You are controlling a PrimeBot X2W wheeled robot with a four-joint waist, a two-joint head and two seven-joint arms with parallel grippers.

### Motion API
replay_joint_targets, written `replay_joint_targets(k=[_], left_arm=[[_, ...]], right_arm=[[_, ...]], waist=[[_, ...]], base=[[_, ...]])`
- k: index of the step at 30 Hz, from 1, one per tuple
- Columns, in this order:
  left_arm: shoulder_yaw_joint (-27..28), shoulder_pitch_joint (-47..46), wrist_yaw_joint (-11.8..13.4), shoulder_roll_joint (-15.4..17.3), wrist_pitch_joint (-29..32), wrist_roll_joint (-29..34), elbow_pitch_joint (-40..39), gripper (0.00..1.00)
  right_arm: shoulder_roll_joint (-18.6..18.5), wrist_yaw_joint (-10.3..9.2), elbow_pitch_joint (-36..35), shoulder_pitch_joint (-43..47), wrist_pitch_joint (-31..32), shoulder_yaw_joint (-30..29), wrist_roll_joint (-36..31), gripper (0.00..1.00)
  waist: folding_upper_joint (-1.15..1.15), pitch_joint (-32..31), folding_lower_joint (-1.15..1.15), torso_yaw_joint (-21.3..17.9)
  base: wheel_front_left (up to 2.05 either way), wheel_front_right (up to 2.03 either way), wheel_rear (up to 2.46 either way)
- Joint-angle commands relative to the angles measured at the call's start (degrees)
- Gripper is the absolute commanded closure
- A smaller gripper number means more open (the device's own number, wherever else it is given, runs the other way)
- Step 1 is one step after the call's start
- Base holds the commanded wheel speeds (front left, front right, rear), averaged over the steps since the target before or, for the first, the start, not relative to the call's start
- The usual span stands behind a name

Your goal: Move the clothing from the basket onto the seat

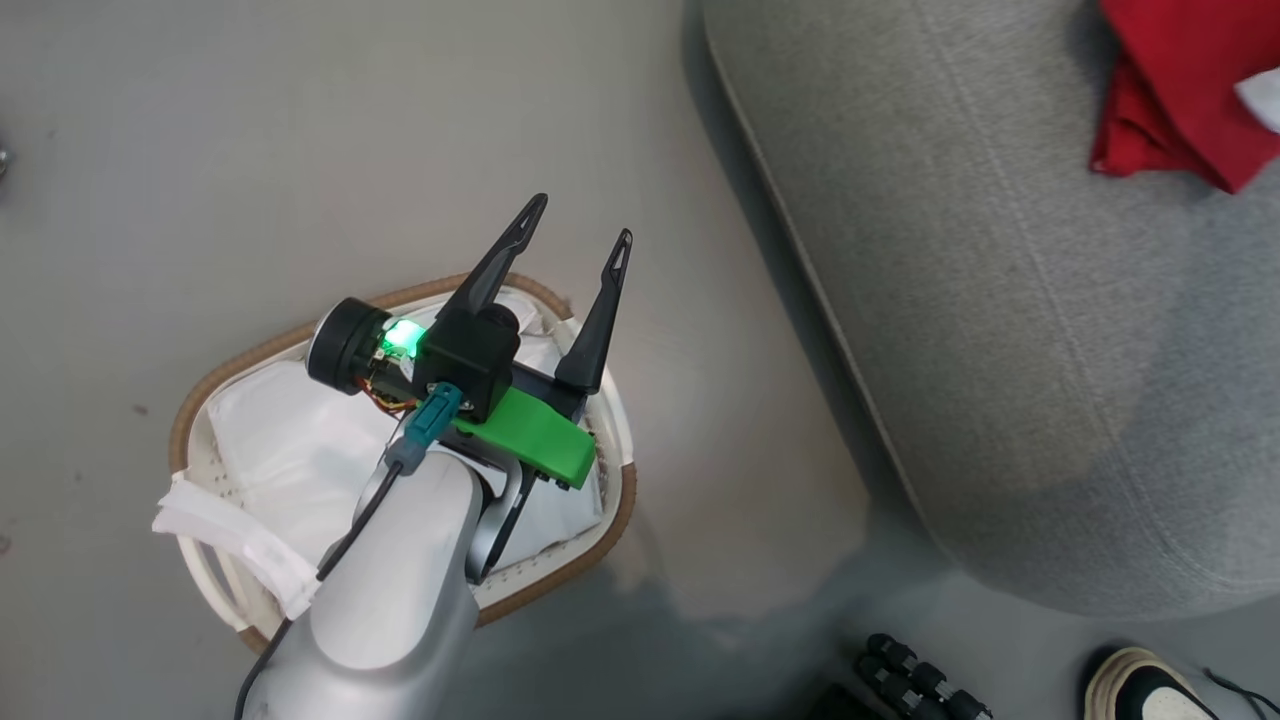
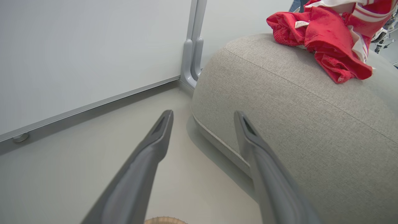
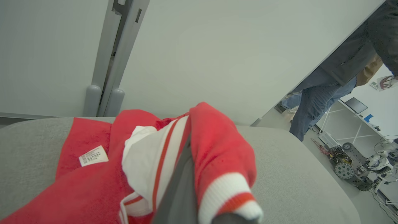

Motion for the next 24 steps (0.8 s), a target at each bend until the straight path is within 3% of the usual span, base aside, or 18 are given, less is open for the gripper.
replay_joint_targets(k=[1,3,4,5,6,7,17,24], left_arm=[[0.3,-0.6,-0.2,0.2,0.0,0.3,0.2,0.00],[0.8,-0.4,-0.2,0.2,0.0,0.4,0.5,0.00],[1.0,-0.2,-0.2,0.2,0.0,0.4,0.6,0.00],[1.2,-0.1,-0.2,0.2,0.0,0.4,0.8,0.00],[1.3,-0.1,-0.2,0.2,0.0,0.4,0.8,0.00],[1.6,0.1,-0.2,0.2,0.0,0.3,0.8,0.00],[5.2,3.5,-0.2,0.1,0.0,-0.4,1.9,0.00],[8.7,7.2,0.5,0.1,0.0,-1.4,1.2,0.00]], right_arm=[[0.6,-0.10,0.7,1.2,-0.1,-1.1,-0.3,1.00],[1.7,-0.10,1.7,3.3,-0.1,-2.4,-0.7,1.00],[2.4,-0.10,2.0,4.5,-0.1,-3.1,-0.7,0.80],[2.9,-0.10,2.0,5.4,-0.1,-3.5,-0.5,0.73],[3.5,-0.09,1.6,6.6,-0.1,-3.8,-0.3,0.08],[4.0,-0.10,1.3,7.7,-0.1,-3.9,-0.1,0.00],[10.3,-0.09,-7.0,21.5,-0.1,-3.7,4.1,0.00],[13.0,-0.09,-11.1,28.6,-0.1,-2.3,7.8,0.00]], waist=[[0.00,2.7,-0.01,2.8],[0.00,2.3,-0.01,2.7],[0.00,2.0,-0.01,2.5],[0.00,1.7,-0.01,2.4],[0.00,1.3,-0.01,2.2],[0.00,0.8,-0.01,2.1],[0.00,-6.1,-0.01,0.9],[0.00,-11.3,-0.01,3.1]], base=[[0.00,0.00,0.00],[0.00,0.00,0.00],[0.00,0.00,0.00],[0.00,0.00,0.00],[0.00,0.00,0.00],[0.00,0.00,0.00],[0.00,0.00,0.00],[0.00,0.00,0.00]])
